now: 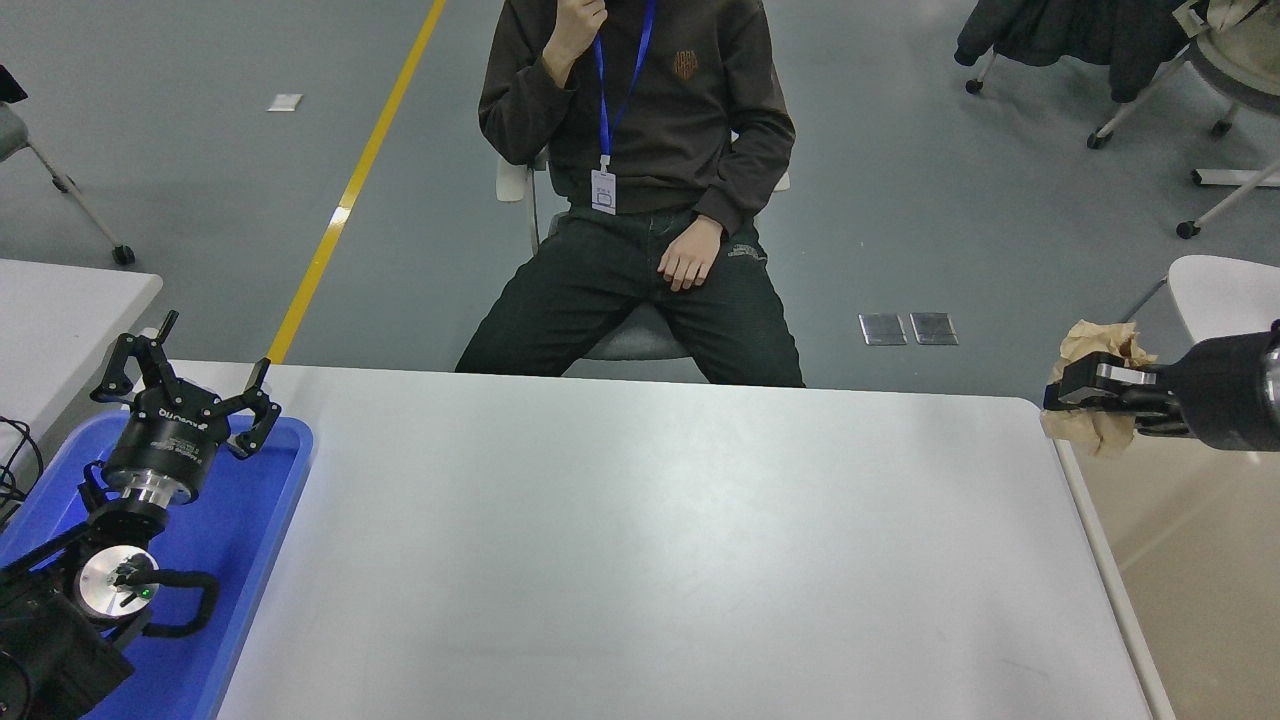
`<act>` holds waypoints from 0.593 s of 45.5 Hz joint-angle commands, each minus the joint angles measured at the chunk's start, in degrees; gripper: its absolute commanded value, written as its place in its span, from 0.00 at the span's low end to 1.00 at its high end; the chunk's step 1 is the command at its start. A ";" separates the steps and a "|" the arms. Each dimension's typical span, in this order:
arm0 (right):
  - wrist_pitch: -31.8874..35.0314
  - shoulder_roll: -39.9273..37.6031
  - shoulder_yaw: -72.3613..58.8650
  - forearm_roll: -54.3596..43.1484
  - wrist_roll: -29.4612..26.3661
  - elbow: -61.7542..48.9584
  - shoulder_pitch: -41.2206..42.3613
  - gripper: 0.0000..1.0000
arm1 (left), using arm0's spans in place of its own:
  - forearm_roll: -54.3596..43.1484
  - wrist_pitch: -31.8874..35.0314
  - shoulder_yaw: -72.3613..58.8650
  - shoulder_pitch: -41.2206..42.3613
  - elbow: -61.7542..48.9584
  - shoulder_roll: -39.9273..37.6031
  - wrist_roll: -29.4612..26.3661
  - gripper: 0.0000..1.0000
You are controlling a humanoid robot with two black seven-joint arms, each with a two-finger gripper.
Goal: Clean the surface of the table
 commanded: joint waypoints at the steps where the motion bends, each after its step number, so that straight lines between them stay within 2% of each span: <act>1: -0.61 -0.48 -0.14 -0.37 7.41 -13.68 -0.53 0.00 | 0.00 0.00 0.00 0.00 0.00 0.00 0.00 1.00; 12: -1.05 -0.31 -1.72 -0.45 13.56 -25.99 -1.94 0.00 | 0.00 0.00 0.00 0.00 0.00 0.00 0.00 1.00; 22: -6.67 0.22 -6.28 0.25 22.08 -36.53 -4.13 0.00 | 0.00 0.00 0.00 0.00 0.00 0.00 0.00 1.00; 27: -7.90 0.92 -7.52 0.69 24.28 -41.20 -5.45 0.00 | 0.00 0.00 0.00 0.00 0.00 0.00 0.00 1.00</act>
